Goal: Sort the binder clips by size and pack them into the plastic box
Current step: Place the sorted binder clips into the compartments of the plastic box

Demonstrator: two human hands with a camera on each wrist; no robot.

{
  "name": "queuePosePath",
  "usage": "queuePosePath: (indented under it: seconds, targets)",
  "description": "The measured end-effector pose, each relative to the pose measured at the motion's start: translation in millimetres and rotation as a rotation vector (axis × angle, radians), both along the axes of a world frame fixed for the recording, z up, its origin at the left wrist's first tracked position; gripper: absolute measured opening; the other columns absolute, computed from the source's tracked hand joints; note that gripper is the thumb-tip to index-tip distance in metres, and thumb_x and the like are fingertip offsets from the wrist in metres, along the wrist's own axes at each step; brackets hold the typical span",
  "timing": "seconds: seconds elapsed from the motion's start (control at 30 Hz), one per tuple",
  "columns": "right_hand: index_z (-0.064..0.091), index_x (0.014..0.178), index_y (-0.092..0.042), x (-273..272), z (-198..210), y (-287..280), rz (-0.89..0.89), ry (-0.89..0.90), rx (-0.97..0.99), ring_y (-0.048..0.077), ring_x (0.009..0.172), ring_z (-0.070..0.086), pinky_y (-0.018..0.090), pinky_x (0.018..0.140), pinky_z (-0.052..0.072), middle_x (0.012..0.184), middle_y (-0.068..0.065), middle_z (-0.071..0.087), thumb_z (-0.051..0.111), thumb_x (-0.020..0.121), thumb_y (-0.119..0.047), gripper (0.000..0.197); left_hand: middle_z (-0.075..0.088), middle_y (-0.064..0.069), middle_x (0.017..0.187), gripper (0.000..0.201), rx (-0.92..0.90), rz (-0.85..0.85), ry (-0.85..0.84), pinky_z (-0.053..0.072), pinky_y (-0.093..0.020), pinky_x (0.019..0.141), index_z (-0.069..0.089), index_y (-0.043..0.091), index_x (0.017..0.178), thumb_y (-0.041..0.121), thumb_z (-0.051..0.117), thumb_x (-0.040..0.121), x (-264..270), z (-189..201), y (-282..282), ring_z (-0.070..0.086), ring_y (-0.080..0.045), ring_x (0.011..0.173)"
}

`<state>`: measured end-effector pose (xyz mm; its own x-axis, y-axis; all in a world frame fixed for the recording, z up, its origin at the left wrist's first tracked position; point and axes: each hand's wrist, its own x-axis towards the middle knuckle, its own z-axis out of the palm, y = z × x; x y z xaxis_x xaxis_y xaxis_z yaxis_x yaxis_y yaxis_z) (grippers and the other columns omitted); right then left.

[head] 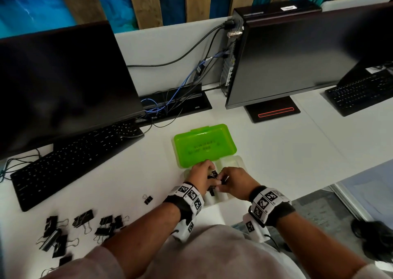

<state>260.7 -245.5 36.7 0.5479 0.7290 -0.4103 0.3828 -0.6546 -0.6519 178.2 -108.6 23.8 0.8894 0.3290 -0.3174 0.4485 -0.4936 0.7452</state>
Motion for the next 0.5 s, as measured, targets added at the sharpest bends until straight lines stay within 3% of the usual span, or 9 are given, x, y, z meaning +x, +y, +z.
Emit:
queuePosePath:
  seconds: [0.1,0.17,0.3,0.37,0.43,0.5]
  targets:
    - [0.061,0.101,-0.015,-2.1,0.4,-1.7,0.068,-0.007,-0.037,0.012,0.073,0.058,0.014,0.063,0.041,0.088,0.000,0.068,0.075,0.076,-0.033,0.034,0.058,-0.004,0.119,0.044,-0.001,0.028,0.007,0.047,-0.032,0.088,0.054,0.013,0.111,0.017,0.076,0.074,-0.8,2.1,1.1,0.057,-0.022,0.104]
    - [0.060,0.103,-0.016,-3.8,-0.3,-2.5,0.096,-0.022,-0.050,0.013,0.074,0.061,0.018,0.067,0.044,0.089,0.001,0.070,0.072,0.079,-0.031,0.031,0.053,-0.002,0.124,0.045,0.026,0.017,0.021,0.046,-0.033,0.091,0.051,0.015,0.117,0.018,0.073,0.078,-2.0,3.7,0.4,0.054,-0.022,0.109]
    - [0.060,0.083,-0.025,-4.4,-0.2,-1.2,0.106,-0.132,-0.112,0.015,0.075,0.058,0.031,0.071,0.049,0.080,-0.002,0.064,0.066,0.081,-0.037,0.014,0.044,-0.001,0.133,0.048,0.077,-0.035,-0.011,0.040,-0.025,0.094,0.046,0.018,0.126,-0.001,0.059,0.084,-5.8,7.6,0.1,0.049,-0.020,0.118]
    - [0.062,0.095,-0.023,-3.9,2.7,1.1,0.070,-0.176,-0.083,0.018,0.082,0.059,0.035,0.076,0.051,0.092,0.000,0.063,0.065,0.082,-0.034,0.017,0.040,-0.001,0.137,0.060,0.062,-0.079,-0.038,0.037,-0.020,0.094,0.044,0.019,0.129,-0.013,0.052,0.078,-8.2,9.9,1.2,0.045,-0.019,0.121]
    - [0.060,0.113,-0.018,-4.0,3.6,5.2,0.064,-0.206,-0.026,0.021,0.093,0.061,0.032,0.083,0.049,0.106,0.003,0.061,0.066,0.082,-0.027,0.032,0.035,-0.002,0.141,0.070,0.055,-0.119,-0.055,0.034,-0.019,0.101,0.043,0.019,0.132,-0.019,0.048,0.073,-9.5,11.6,3.3,0.041,-0.019,0.128]
    - [0.057,0.120,-0.015,-6.2,3.2,10.5,0.121,-0.198,-0.007,0.022,0.101,0.059,0.029,0.087,0.045,0.114,0.005,0.061,0.066,0.081,-0.021,0.040,0.030,-0.005,0.145,0.069,0.051,-0.107,-0.069,0.029,-0.016,0.105,0.045,0.016,0.131,-0.021,0.046,0.073,-10.4,11.7,5.5,0.034,-0.018,0.134]
